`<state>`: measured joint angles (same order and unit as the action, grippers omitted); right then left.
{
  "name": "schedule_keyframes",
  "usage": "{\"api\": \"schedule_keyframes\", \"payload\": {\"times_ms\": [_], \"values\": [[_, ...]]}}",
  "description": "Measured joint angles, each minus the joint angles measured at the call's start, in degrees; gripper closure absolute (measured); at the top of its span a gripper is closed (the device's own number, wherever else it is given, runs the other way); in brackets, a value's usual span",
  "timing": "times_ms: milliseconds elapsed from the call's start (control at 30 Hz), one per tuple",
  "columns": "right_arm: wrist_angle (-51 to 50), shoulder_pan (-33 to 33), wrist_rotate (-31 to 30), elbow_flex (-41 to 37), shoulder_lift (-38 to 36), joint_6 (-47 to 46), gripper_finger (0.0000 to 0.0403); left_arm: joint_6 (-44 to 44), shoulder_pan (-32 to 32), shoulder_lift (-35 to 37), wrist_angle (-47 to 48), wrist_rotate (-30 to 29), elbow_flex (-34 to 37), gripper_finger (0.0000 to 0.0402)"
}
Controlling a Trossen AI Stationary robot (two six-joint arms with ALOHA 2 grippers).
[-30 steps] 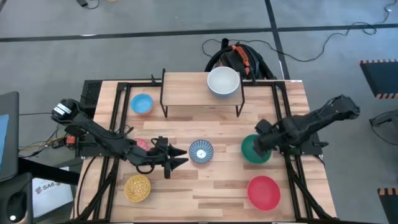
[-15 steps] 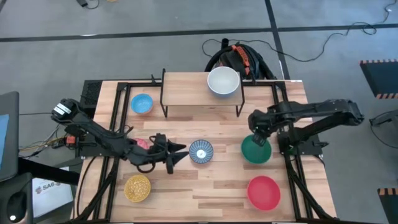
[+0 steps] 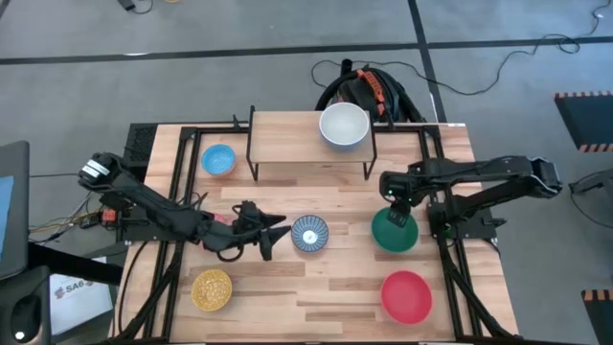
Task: Place and stack bowls onto a shelf
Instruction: Stack the green bowl on top of the white bowl on the shelf
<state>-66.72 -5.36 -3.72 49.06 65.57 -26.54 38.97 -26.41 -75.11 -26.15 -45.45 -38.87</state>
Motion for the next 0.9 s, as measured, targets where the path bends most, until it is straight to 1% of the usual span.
{"api": "schedule_keyframes", "payload": {"times_ms": [67,133,267,367,467,567,733,800,900], "values": [[0.0,-1.5,-0.6,0.0,0.0,1.7,0.0184,2.5,1.3,0.0,0.7,0.4,0.0,0.0216],[0.0,-3.3,-0.6,0.0,0.0,3.2,0.0184,4.0,3.0,0.0,1.2,2.2,0.0,0.0216],[0.0,-6.2,-0.6,0.0,0.0,5.5,0.0184,4.2,4.7,0.0,1.5,4.2,0.0,0.0217],[1.1,-7.5,-0.2,-1.1,0.0,6.3,0.0184,3.8,4.8,0.0,1.9,4.3,0.0,0.0222],[2.9,-7.9,2.3,-3.2,0.0,6.9,0.0184,4.3,4.2,0.0,3.9,4.9,0.0,0.0234],[4.6,-7.9,3.8,-5.5,0.0,6.0,0.0184,7.0,3.4,0.0,7.2,6.0,0.0,0.0245],[7.5,-7.1,3.9,-7.9,0.0,4.1,0.0187,8.4,2.8,0.0,9.4,5.8,0.0,0.0253],[9.0,-6.4,3.9,-8.7,0.0,3.6,0.0196,8.4,2.8,0.0,9.5,6.2,0.0,0.0253],[10.2,-5.8,3.9,-9.3,0.2,2.3,0.0221,8.4,2.8,0.0,10.1,6.2,0.0,0.0253]]}}
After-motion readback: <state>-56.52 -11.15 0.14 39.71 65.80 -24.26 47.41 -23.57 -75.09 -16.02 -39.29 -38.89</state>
